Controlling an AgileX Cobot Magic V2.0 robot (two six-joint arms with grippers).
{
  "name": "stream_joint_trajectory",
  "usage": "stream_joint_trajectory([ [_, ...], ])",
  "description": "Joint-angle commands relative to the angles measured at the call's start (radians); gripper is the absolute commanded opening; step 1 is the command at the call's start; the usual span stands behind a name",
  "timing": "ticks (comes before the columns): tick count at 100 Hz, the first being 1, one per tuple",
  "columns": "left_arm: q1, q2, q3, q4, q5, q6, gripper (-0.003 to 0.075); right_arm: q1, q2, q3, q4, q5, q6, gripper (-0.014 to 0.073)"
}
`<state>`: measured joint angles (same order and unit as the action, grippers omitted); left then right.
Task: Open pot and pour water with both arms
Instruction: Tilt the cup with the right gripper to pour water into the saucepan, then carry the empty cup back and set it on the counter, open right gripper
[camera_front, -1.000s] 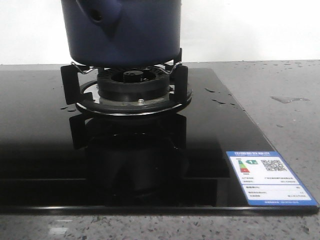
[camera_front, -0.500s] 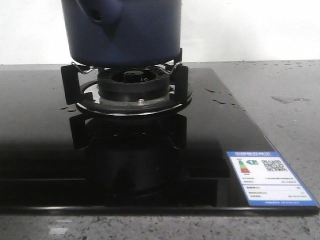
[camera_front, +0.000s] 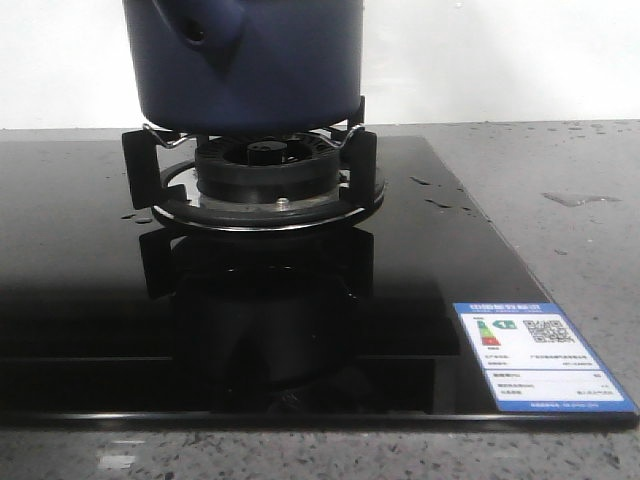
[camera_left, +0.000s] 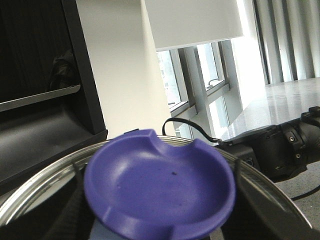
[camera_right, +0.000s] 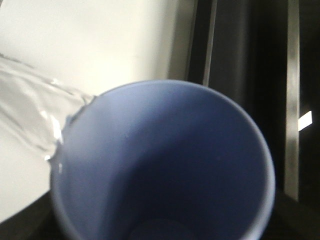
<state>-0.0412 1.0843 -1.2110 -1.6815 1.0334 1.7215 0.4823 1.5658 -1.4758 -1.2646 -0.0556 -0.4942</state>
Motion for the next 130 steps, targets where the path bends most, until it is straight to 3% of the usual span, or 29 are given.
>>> stream_joint_trajectory([
  [1, 0.002, -0.022, -0.032, -0.11, 0.003, -0.008, 0.0267, 0.0, -0.042, -0.044, -0.04, -0.02, -0.007, 0.0202],
  [39, 0.002, -0.022, -0.032, -0.108, 0.003, -0.008, 0.0267, 0.0, -0.042, -0.044, -0.149, -0.02, -0.007, 0.0202],
  [58, 0.002, -0.022, -0.032, -0.108, 0.003, -0.008, 0.0267, 0.0, -0.042, -0.045, -0.126, -0.013, 0.007, 0.0202],
  [69, 0.002, -0.022, -0.032, -0.107, 0.003, -0.008, 0.0267, 0.0, -0.042, -0.045, 0.072, 0.012, 0.158, 0.0202],
  [85, 0.002, -0.022, -0.032, -0.085, 0.003, -0.008, 0.0267, 0.0, -0.042, -0.045, 0.358, 0.173, 0.317, 0.0202],
  [109, 0.002, -0.022, -0.032, -0.077, 0.003, -0.008, 0.0267, -0.056, -0.107, -0.045, 0.744, 0.292, 0.374, 0.0205],
  [120, 0.002, -0.022, -0.032, -0.075, 0.003, -0.008, 0.0267, -0.133, -0.155, -0.035, 0.929, 0.371, 0.376, 0.0205],
  [130, 0.002, -0.022, -0.032, -0.075, 0.003, -0.008, 0.0267, -0.221, -0.216, 0.061, 1.001, 0.359, 0.376, 0.0205],
])
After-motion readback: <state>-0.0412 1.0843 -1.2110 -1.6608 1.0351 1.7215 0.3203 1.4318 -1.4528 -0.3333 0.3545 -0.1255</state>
